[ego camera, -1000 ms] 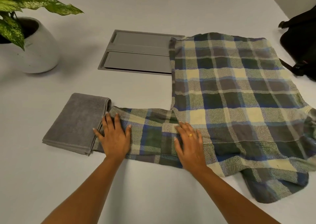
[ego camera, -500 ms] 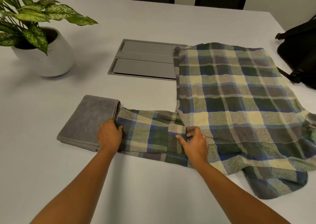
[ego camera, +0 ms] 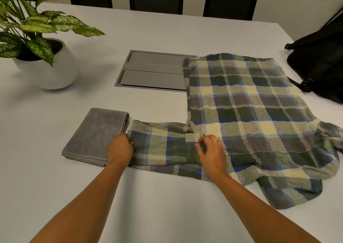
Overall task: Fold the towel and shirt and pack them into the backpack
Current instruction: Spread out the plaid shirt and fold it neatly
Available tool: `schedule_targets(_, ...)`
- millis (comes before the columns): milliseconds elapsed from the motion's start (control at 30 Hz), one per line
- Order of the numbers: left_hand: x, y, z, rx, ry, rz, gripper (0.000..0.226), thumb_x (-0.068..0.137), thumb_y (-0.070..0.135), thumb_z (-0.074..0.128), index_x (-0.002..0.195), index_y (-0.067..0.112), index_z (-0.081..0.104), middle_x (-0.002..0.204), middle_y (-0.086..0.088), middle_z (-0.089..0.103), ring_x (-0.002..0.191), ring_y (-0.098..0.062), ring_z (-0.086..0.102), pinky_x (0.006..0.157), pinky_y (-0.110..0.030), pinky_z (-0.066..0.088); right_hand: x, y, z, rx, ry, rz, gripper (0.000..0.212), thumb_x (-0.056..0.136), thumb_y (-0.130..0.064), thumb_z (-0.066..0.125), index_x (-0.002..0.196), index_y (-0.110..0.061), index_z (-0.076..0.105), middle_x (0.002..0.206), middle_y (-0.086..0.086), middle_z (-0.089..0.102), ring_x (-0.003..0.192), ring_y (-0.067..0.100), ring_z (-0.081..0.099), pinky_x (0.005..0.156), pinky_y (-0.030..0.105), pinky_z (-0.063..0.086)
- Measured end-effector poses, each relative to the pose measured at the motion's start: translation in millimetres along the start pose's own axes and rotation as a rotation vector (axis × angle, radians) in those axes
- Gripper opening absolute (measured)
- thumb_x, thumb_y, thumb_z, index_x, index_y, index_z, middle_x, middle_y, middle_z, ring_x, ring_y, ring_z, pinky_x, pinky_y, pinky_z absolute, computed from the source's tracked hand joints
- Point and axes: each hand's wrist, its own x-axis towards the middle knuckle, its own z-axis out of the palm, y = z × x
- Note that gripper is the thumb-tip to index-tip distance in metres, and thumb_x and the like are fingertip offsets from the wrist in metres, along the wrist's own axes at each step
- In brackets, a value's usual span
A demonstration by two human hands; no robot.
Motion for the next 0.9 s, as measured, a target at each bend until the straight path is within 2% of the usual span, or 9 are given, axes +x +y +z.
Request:
schedule_targets(67,-0.3,0.6,-1.1,-0.014,-0.007,-0.017,0.025,0.092,0.016,0.055,0.107,-0.004,0.058,0.102,-0.021,0.063,0.092,-0.033,0.061,0.077,-0.038,0.048,-7.7,-1.8,5.4,-0.069,-0.187,-0.100,0.039,0.092,-0.038,0.054,0.125,-0.017,0.053,0.123,0.003,0.054,0.116,0.018,0.045,0.089,0.029,0.042)
schedule_targets(167,-1.1,2.8,-4.4,-0.098,0.001,-0.058,0.023,0.092,0.012,0.054,0.108,-0.004,0.058,0.102,-0.022,0.063,0.092,-0.035,0.060,0.075,-0.038,0.046,-16.7,-2.5,10.8,-0.165,-0.356,-0.098,0.061,0.091,-0.048,0.050,0.143,-0.020,0.032,0.145,0.002,0.036,0.134,0.020,0.028,0.107,0.036,0.033)
schedule_targets(333,-10.2,23.5,-24.1,-0.263,0.076,-0.049,0.026,0.093,0.009,0.050,0.115,-0.002,0.060,0.105,-0.022,0.064,0.093,-0.035,0.060,0.071,-0.032,0.042,-17.1,-2.7,-0.6,-0.050,-0.487,-0.056,0.062,0.093,-0.047,0.046,0.146,-0.019,0.029,0.154,0.001,0.023,0.140,0.023,0.020,0.112,0.039,0.025)
schedule_targets(400,-17.8,40.8,-37.8,-0.336,0.098,-0.014,0.028,0.094,0.010,0.050,0.118,-0.001,0.059,0.108,-0.021,0.064,0.096,-0.034,0.060,0.073,-0.031,0.042,-14.5,-5.4,-10.4,0.105,-0.525,-0.009,0.052,0.096,-0.042,0.045,0.140,-0.015,0.041,0.149,0.004,0.033,0.138,0.025,0.028,0.109,0.038,0.028)
schedule_targets(533,-39.5,91.1,-61.9,-0.447,0.104,0.110,0.031,0.095,0.015,0.050,0.121,0.003,0.060,0.113,-0.017,0.065,0.099,-0.030,0.061,0.076,-0.027,0.044,-2.7,-15.3,-33.0,0.459,-0.485,0.211,0.037,0.099,-0.038,0.039,0.116,-0.014,0.061,0.116,0.007,0.059,0.112,0.025,0.053,0.092,0.034,0.044)
schedule_targets(633,-65.2,138.2,-65.9,-0.538,0.070,0.188,0.032,0.094,0.016,0.052,0.124,0.007,0.058,0.118,-0.015,0.063,0.104,-0.028,0.060,0.087,-0.030,0.047,9.1,-22.9,-59.8,0.734,-0.477,0.361,0.043,0.098,-0.045,0.033,0.112,-0.015,0.061,0.118,0.003,0.061,0.103,0.019,0.057,0.096,0.041,0.043)
schedule_targets(733,-95.9,185.0,-55.6,-0.650,-0.020,0.285,0.032,0.092,0.013,0.055,0.123,0.010,0.059,0.118,-0.010,0.064,0.105,-0.021,0.061,0.089,-0.025,0.044,20.3,-18.9,-94.0,0.996,-0.500,0.435,0.054,0.093,-0.058,0.032,0.115,-0.017,0.059,0.111,0.003,0.064,0.101,0.022,0.060,0.089,0.040,0.046)
schedule_targets(800,-114.1,213.3,-42.5,-0.729,-0.118,0.345,0.029,0.092,0.012,0.056,0.120,0.011,0.062,0.111,-0.006,0.067,0.101,-0.017,0.062,0.089,-0.024,0.047,27.1,-6.5,-115.4,1.084,-0.520,0.465,0.056,0.088,-0.062,0.041,0.116,-0.017,0.061,0.106,0.005,0.065,0.100,0.023,0.061,0.085,0.040,0.050)
schedule_targets(900,-132.4,247.2,-18.3,-0.718,-0.270,0.393,0.027,0.090,0.010,0.058,0.116,0.008,0.063,0.104,-0.005,0.068,0.096,-0.018,0.065,0.088,-0.031,0.052,39.1,17.7,-142.5,0.983,-0.467,0.443,0.031,0.089,-0.040,0.057,0.099,-0.012,0.065,0.094,0.009,0.068,0.091,0.023,0.064,0.084,0.040,0.052)
